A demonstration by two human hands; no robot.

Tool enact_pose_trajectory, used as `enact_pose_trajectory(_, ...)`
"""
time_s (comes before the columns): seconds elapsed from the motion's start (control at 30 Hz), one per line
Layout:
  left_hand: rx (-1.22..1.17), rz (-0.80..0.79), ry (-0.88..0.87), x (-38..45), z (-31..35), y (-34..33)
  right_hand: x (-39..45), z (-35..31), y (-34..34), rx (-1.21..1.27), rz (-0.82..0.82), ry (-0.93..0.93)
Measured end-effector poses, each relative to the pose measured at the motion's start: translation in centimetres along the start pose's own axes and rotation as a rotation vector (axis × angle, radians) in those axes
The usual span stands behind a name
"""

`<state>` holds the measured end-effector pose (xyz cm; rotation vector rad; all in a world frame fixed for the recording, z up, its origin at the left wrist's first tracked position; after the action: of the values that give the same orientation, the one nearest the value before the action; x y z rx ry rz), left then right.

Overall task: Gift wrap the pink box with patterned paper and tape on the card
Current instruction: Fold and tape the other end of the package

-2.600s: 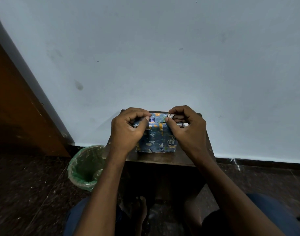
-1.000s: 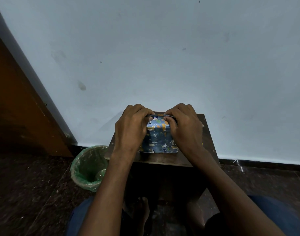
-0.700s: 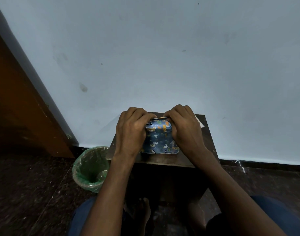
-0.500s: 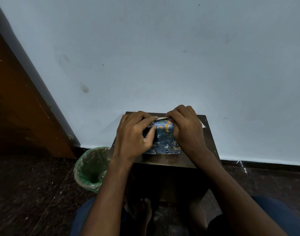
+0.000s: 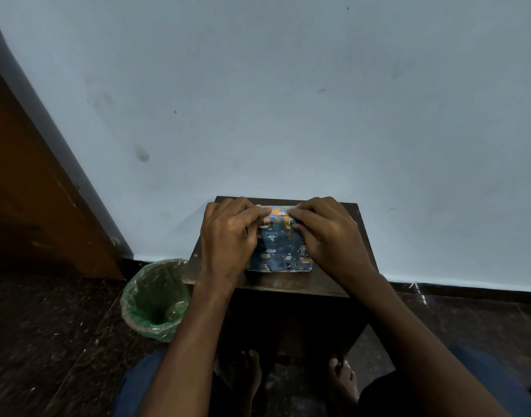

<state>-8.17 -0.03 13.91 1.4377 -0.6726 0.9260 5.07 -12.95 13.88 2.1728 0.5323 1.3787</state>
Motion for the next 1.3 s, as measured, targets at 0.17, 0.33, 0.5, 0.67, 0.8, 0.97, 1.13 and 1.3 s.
enact_pose_trajectory(0.17, -0.002, 0.006, -0.013, -0.1, 0.1, 0.1, -0.3, 0.2, -0.4, -0.05, 0.076, 0.013)
enact_pose_trajectory(0.33, 0.057, 0.038, -0.038, -0.3, 0.8, 0.0, -0.2, 0.5, -0.4, -0.028, 0.079, -0.014)
enact_pose_trajectory(0.5, -0.014, 0.043, -0.105, -0.3, 2.8, -0.8, -0.3, -0.2, -0.4, -0.109, 0.099, 0.009)
enact_pose_trajectory(0.67, -0.051, 0.028, -0.114, -0.4, 3.3, -1.5, -0.5, -0.7, -0.1, -0.1, 0.131, 0.038)
enact_pose_trajectory(0.8, -0.022, 0.061, -0.096, -0.3, 2.9, -1.7, -0.7, -0.5, -0.3, -0.055, 0.155, 0.045)
enact_pose_trajectory(0.97, -0.013, 0.045, -0.055, -0.3, 3.3, -2.0, -1.4, 0.1, -0.8, -0.091, 0.212, 0.011)
enact_pose_trajectory(1.13, -0.132, 0.035, -0.073, 0.6, 3.9, -1.6, -1.7, 0.3, -0.7, -0.037, 0.241, -0.015)
enact_pose_trajectory(1.3, -0.145, 0.002, -0.061, 1.8, 3.7, -3.1, -1.5, 0.4, -1.0, -0.04, 0.247, -0.023)
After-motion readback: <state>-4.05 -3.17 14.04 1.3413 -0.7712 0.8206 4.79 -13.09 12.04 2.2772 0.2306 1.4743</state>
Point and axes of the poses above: each hand's wrist, its own x-axis towards the middle knuckle, its own y-axis out of the back of the hand, z = x × y, the point moved 7 cm from there along x, towards the middle knuckle, and after that the axes turned 14 degrees about -y, right-handed, at the moved point
